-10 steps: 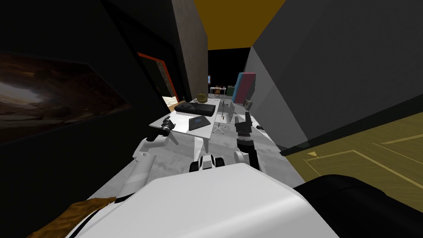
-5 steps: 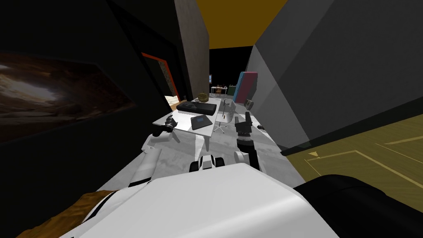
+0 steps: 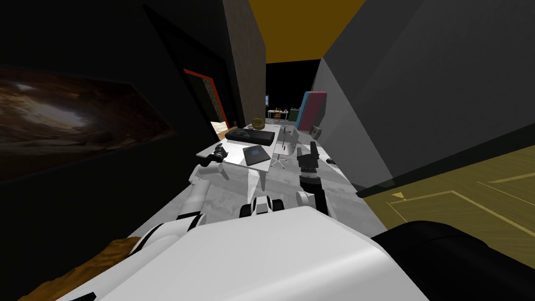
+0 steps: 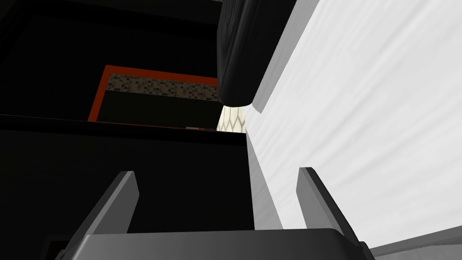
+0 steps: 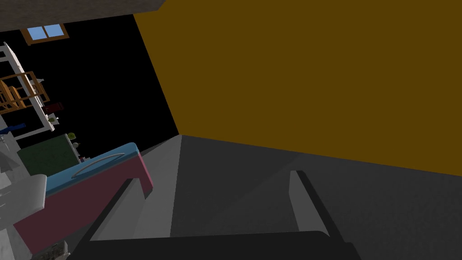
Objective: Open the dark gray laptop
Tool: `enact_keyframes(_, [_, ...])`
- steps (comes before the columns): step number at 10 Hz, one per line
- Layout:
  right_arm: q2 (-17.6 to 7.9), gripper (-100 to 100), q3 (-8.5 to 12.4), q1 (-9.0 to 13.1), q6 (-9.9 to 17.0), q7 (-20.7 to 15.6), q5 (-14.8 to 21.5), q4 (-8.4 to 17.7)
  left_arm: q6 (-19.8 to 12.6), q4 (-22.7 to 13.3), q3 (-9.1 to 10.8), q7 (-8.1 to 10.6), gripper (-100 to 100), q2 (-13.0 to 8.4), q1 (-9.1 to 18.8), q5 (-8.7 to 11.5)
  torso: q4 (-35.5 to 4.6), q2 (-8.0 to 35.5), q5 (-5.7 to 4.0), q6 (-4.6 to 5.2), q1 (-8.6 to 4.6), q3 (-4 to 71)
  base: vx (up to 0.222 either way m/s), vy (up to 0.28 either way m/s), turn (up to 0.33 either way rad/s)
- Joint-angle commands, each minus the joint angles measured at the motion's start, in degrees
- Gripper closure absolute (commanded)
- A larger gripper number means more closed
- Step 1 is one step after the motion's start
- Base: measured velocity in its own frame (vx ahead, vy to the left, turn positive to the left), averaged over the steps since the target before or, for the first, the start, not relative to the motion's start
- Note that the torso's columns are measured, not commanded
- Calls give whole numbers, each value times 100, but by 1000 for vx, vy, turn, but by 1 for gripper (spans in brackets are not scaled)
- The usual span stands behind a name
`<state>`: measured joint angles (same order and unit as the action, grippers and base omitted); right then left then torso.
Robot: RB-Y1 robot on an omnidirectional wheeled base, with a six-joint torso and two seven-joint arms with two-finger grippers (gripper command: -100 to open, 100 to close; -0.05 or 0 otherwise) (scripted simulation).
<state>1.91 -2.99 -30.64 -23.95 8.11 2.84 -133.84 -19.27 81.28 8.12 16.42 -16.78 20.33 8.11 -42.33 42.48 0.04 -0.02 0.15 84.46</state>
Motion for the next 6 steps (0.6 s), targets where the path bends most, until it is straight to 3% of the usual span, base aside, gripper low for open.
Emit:
enact_keyframes(1, [0,0,0,1,0,0,0,1,51,-428,27,-136,-100,84,422,10,-6,13,1,2,-1,-11,-84,23,-14])
enact_keyframes(4, [1,0,-1,0,0,0,0,0,51,-915,27,-136,-100,84,767,10,11,-42,-7,3,-26,25,-15,-3,-1])
enact_keyframes(5, [0,0,-1,0,0,0,0,0,199,-1101,84,-392,-100,340,991,-24,12,-42,-4,2,-18,25,-93,41,129])
enact_keyframes(6, [0,0,0,0,0,0,0,0,199,-1299,84,-392,-100,340,1180,-24,2,-4,0,0,0,3,-130,57,55])
